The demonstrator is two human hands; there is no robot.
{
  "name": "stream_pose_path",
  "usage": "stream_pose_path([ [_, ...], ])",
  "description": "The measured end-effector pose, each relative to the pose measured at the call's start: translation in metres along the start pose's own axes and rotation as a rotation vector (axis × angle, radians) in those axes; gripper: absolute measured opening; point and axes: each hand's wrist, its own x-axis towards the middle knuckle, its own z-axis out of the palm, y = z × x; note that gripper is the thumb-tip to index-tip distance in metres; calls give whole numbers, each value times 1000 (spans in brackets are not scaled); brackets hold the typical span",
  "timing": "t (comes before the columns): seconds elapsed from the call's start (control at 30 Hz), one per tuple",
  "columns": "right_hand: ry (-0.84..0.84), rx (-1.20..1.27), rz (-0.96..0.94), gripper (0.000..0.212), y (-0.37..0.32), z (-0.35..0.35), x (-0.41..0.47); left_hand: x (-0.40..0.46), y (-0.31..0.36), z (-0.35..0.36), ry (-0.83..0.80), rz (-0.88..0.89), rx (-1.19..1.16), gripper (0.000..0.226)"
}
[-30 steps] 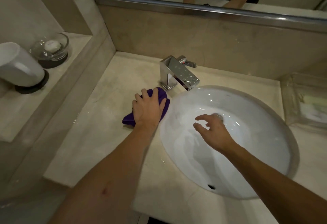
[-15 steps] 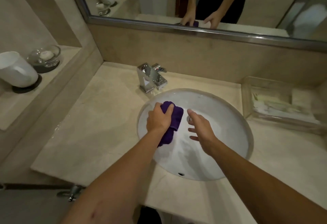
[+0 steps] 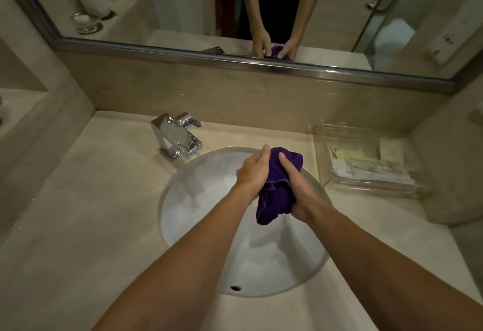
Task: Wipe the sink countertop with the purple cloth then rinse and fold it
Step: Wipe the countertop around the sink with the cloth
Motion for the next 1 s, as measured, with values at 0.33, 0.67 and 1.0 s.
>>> stream_pose_path([
  [0.33, 318, -833, -471, 30, -73, -5, 69, 52, 0, -73, 55, 255, 1171, 64],
  [0.67, 675, -1510, -486, 48, -61, -10, 135, 64, -58, -104, -152, 307, 1353, 55],
  [1.0, 253, -1685, -677, 47, -50, 28, 145, 62, -66, -126, -132, 277, 1318, 54],
])
